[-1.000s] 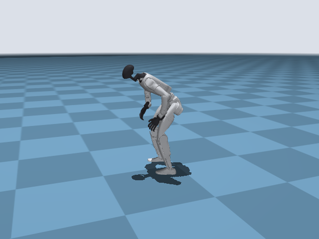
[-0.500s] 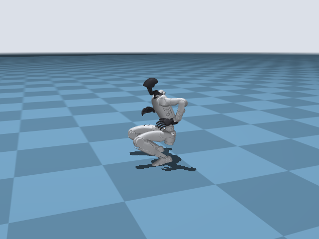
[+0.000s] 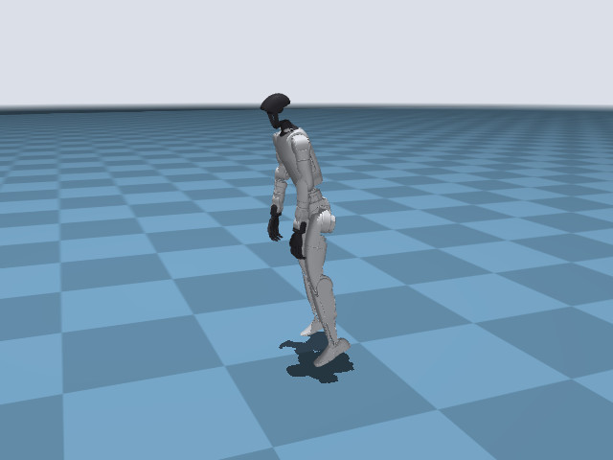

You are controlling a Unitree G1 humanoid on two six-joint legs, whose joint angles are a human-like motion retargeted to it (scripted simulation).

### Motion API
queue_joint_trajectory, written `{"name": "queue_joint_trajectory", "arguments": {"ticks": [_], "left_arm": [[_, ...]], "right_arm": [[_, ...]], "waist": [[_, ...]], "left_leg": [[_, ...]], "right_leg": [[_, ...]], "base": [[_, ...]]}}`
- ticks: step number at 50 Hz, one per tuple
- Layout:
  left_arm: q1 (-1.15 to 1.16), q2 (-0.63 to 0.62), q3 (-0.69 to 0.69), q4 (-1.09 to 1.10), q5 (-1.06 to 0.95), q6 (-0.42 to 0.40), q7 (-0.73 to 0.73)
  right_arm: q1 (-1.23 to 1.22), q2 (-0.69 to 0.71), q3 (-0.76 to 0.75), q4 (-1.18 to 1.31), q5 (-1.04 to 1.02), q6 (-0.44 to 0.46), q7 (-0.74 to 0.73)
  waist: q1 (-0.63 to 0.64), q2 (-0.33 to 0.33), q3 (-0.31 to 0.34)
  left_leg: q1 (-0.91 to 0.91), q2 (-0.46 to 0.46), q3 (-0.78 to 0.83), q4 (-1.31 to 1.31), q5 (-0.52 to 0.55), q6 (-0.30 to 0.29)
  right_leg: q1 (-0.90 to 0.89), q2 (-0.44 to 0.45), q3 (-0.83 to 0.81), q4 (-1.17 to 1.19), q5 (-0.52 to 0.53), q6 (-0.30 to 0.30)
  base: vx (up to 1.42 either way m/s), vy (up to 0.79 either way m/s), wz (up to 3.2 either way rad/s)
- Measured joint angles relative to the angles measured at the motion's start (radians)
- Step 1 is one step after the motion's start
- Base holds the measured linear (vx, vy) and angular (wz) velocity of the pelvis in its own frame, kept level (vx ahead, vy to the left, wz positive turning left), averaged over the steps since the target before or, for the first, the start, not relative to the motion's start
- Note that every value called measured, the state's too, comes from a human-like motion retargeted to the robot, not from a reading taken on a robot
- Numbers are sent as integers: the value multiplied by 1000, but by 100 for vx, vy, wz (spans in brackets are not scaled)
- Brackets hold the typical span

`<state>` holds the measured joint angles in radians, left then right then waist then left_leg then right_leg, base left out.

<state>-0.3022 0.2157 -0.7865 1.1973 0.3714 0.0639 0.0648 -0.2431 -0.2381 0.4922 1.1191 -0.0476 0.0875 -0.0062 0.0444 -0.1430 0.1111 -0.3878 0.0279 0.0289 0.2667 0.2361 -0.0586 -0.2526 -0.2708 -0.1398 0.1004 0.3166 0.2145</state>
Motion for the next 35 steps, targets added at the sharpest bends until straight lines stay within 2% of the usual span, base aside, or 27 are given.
{"name": "queue_joint_trajectory", "arguments": {"ticks": [2, 5, 7, 10, 12, 14, 17, 20, 21, 22, 23, 26, 27, 28, 30, 32, 35], "left_arm": [[60, 24, 7, -65, -10, -67, -39], [113, 49, 51, -128, -28, -143, -89], [132, 68, 114, -159, -38, -164, -150], [131, 81, 178, -155, -62, -131, -170], [123, 82, 206, -144, -110, -108, -149], [114, 88, 234, -142, -170, -90, -132], [109, 114, 281, -181, -256, -79, -126], [117, 170, 307, -281, -327, -93, -122], [113, 197, 308, -326, -345, -99, -110], [102, 225, 309, -369, -361, -103, -94], [79, 255, 311, -408, -372, -102, -70], [-33, 324, 332, -452, -358, -74, 1], [-65, 332, 342, -441, -341, -56, 17], [-87, 328, 355, -417, -309, -38, 22], [-98, 293, 375, -355, -257, 0, 21], [-83, 235, 378, -287, -232, 21, 16], [-50, 152, 352, -214, -193, 12, 25]], "right_arm": [[43, -32, -39, -15, -51, -24, 71], [61, -67, -71, 10, -97, -64, 95], [40, -97, -75, 60, -117, -96, 80], [27, -136, -86, 73, -81, -109, 57], [35, -167, -115, 38, -19, -111, 53], [45, -201, -150, -18, 48, -109, 60], [46, -253, -188, -128, 119, -109, 78], [29, -320, -191, -274, 155, -130, 76], [16, -346, -190, -336, 175, -138, 59], [0, -372, -191, -398, 201, -147, 38], [-24, -397, -198, -463, 237, -154, 7], [-109, -429, -241, -616, 315, -179, -115], [-128, -422, -251, -643, 319, -187, -156], [-131, -405, -259, -654, 301, -195, -194], [-100, -350, -253, -636, 257, -201, -256], [-43, -269, -218, -563, 232, -199, -282], [42, -153, -164, -427, 207, -199, -251]], "waist": [[19, 32, -48], [48, 77, -117], [62, 104, -160], [79, 97, -215], [91, 81, -244], [98, 71, -265], [98, 68, -281], [88, 75, -281], [84, 72, -274], [80, 67, -263], [75, 58, -244], [69, 31, -156], [66, 24, -123], [59, 19, -94], [47, 15, -47], [42, 15, -20], [49, 16, 5]], "left_leg": [[116, 29, -31, -145, -27, -25], [209, 81, 46, -210, -121, -39], [240, 102, 125, -196, -137, -48], [262, 82, 160, -142, -157, -49], [264, 49, 126, -104, -158, -57], [267, 21, 74, -81, -140, -73], [280, 1, 1, -82, -98, -91], [296, 12, -3, -105, -23, -88], [297, 13, 14, -94, -34, -84], [295, 13, 30, -72, -76, -77], [289, 10, 47, -29, -177, -68], [235, 15, 88, 208, -660, -41], [208, 23, 99, 308, -795, -21], [173, 32, 108, 416, -884, 11], [112, 51, 128, 589, -939, 80], [87, 63, 139, 633, -895, 109], [114, 55, 128, 530, -822, 84]], "right_leg": [[110, 38, 35, -95, -22, 46], [209, 75, -20, -110, -187, 12], [236, 91, -51, -70, -218, -18], [260, 85, -36, -33, -137, -16], [273, 73, -23, -33, -85, 3], [287, 63, -17, -43, -76, 12], [298, 60, 7, -66, -94, 6], [290, 63, 46, -91, -32, 10], [281, 60, 51, -85, -28, 9], [271, 54, 55, -70, -52, 3], [256, 44, 53, -36, -133, -14], [174, 12, 51, 215, -612, -64], [139, 1, 51, 328, -759, -87], [103, -10, 47, 448, -871, -111], [44, -30, 31, 639, -961, -168], [23, -41, -5, 696, -923, -194], [64, -33, -44, 580, -829, -159]], "base": [[54, -1, -18], [42, 5, -25], [32, 4, -31], [25, 3, -21], [22, 3, -10], [21, 3, -6], [20, 2, -9], [15, 1, -17], [7, -1, -20], [0, -1, -21], [-6, -1, -24], [-13, -2, -30], [-10, -4, -13], [-7, -3, 6], [-2, -2, 23], [4, 0, 22], [6, 0, 15]]}}
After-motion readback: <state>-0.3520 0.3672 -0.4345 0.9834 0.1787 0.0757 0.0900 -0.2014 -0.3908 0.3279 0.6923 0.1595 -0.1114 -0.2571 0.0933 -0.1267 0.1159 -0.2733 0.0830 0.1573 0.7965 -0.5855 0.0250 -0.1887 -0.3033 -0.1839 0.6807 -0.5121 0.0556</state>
